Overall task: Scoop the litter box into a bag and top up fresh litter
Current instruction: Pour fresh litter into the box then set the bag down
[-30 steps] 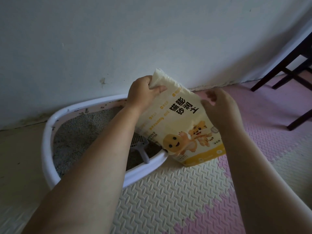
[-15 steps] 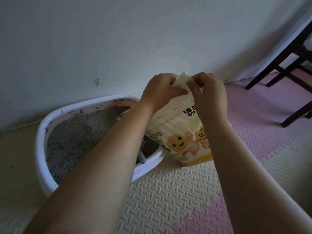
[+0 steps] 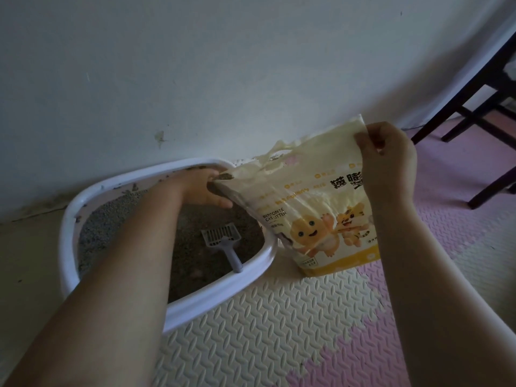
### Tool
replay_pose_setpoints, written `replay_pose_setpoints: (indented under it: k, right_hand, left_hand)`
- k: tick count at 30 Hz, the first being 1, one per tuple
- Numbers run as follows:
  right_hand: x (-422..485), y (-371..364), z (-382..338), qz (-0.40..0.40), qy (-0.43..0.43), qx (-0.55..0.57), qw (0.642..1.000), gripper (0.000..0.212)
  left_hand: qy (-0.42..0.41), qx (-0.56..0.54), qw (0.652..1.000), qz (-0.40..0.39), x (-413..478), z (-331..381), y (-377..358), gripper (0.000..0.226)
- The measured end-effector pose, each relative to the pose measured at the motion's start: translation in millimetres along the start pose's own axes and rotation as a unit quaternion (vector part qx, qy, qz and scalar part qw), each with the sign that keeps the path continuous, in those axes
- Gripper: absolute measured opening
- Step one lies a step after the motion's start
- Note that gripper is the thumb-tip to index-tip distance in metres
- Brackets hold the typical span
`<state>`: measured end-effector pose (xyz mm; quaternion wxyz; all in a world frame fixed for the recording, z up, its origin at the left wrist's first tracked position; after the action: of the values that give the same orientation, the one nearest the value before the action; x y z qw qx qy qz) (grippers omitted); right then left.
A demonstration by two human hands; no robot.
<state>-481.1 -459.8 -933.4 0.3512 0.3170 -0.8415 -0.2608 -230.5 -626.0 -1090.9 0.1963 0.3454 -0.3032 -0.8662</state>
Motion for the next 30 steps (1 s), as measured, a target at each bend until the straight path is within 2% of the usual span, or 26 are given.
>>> replay_pose_setpoints:
  k: [2,5,10,14,19,23,30]
  right_hand:
    - [0.3,5.7,4.8,0.003,-0.007,0.001,1.000,0.013]
    - [-1.8,11.9,9.0,0.002,-0.018,0.003,1.000,0.013]
    - [-3.1,21.0,14.4,0.014,-0.033,0.016,0.999,0.011]
    - [-5.0,34.7,20.6,0.025,-0.055,0.034,0.998,0.009]
    - [-9.1,53.9,33.8,0.051,-0.084,0.042,0.994,0.010]
    - [-12.2,69.3,46.9,0.064,-0.110,0.015,0.992,0.012]
    - [-29.5,106.9,94.8,0.122,-0.213,0.040,0.969,0.012]
  left_hand:
    - [0.011,-0.023,0.999,0.021,0.4,-9.1,0.3,0.071]
    - [-0.052,-0.097,0.991,0.079,0.2,2.1,7.4,0.031]
    - [-0.100,-0.163,0.972,0.139,1.2,21.2,10.7,0.011]
    - [-0.111,-0.201,0.957,0.179,3.2,27.0,10.6,0.017]
    - [-0.138,-0.224,0.945,0.194,5.7,54.1,11.7,0.027]
    - [-0.163,-0.229,0.940,0.195,8.7,87.0,10.4,0.025]
    - [-0.207,-0.193,0.936,0.210,14.0,147.1,2.9,0.019]
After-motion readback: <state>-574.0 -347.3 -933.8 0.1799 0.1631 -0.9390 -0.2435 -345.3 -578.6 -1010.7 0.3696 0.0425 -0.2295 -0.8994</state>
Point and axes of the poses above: each hand's wrist, its own x-axis towards the middle knuckle, its own y-axis out of the back of the hand, z = x × y, the point moved 7 cm from there along x, towards the middle knuckle, and after that the axes turned 10 degrees about -z, right-handed, at the moved point
